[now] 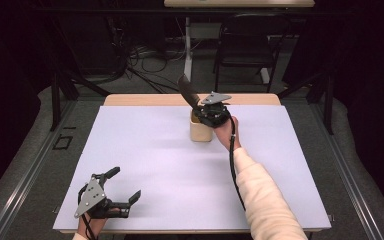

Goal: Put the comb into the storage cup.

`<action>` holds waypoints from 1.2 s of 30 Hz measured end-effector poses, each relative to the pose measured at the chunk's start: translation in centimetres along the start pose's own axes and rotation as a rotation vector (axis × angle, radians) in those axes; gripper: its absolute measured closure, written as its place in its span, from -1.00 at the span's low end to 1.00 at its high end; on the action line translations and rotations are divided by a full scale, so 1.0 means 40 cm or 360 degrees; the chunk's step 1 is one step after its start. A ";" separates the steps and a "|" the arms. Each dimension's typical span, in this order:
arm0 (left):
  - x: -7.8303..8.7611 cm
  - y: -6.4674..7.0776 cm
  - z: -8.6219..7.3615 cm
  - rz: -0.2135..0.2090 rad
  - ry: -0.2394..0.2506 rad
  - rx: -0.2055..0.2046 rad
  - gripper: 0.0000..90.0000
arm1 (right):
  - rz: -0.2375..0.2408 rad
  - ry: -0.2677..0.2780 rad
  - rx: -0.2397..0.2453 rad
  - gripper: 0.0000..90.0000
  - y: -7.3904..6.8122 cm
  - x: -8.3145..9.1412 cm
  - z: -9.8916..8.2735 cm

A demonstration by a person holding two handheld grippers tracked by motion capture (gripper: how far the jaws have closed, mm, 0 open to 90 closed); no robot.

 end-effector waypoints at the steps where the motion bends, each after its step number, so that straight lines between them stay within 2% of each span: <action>1: 0.000 0.000 0.000 -0.0001 -0.0001 0.0000 -0.97 | -0.0003 -0.0005 0.0005 0.59 0.000 0.000 -0.001; 24: 0.000 0.001 0.000 -0.0001 -0.0002 -0.0002 -0.97 | -0.0039 -0.0102 0.0019 0.57 -0.001 -0.007 -0.009; 25: 0.001 0.001 0.000 0.0000 -0.0002 -0.0004 -0.97 | -0.0049 -0.0116 0.0024 0.53 -0.001 -0.007 -0.009; 27: 0.002 0.000 0.001 0.0002 0.0005 -0.0007 -0.97 | -0.0092 -0.0150 0.0027 0.26 -0.002 -0.001 -0.005; 29: 0.001 0.000 0.000 0.0001 0.0002 0.0000 -0.97 | -0.0091 -0.0208 0.0014 0.04 -0.004 0.009 -0.001; 34: 0.000 0.001 0.001 0.0000 0.0003 -0.0004 -0.97 | -0.0080 -0.0218 -0.0038 -0.23 -0.005 0.039 0.003; 36: 0.000 0.001 0.000 0.0000 0.0001 -0.0002 -0.97 | -0.0035 -0.0215 -0.0060 -0.31 -0.002 0.049 0.004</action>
Point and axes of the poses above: each handheld gripper's, and its own axes: x roughly backward along the jaws, z roughly out of its top, y roughly to its right, the point moved 1 cm from there along -x, roughly forward along the jaws, and after that the axes turned 6 degrees about -x, right-handed, at the moved point
